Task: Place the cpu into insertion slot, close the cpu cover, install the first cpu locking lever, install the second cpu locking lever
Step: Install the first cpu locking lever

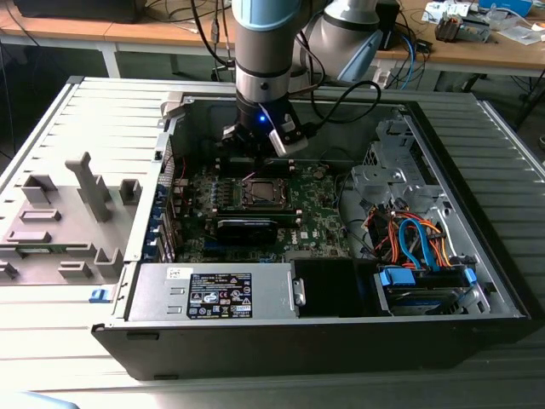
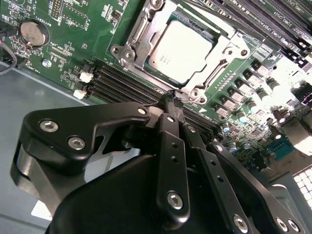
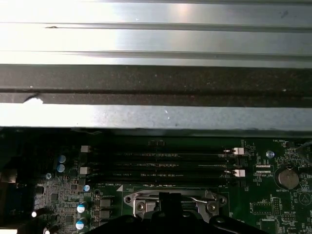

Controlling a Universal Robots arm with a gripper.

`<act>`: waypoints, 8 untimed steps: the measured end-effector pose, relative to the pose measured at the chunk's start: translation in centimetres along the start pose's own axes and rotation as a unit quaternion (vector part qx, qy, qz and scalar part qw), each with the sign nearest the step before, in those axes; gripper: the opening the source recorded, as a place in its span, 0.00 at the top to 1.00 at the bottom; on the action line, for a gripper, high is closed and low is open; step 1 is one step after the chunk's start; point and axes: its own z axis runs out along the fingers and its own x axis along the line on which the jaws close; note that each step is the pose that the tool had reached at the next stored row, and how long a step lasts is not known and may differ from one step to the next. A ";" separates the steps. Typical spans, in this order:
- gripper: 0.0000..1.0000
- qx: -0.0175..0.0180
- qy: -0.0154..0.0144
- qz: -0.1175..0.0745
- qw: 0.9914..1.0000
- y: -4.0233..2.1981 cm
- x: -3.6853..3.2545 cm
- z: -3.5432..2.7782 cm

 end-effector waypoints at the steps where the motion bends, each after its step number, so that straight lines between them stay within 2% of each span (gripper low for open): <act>1: 0.89 0.001 0.000 0.000 1.000 0.08 0.00 0.04; 5: 0.89 0.001 0.000 -0.001 1.000 0.64 0.08 0.21; 6: 0.89 0.002 0.001 -0.004 1.000 0.93 0.18 0.29; 8: 0.89 0.004 0.002 -0.017 1.000 1.11 0.22 0.40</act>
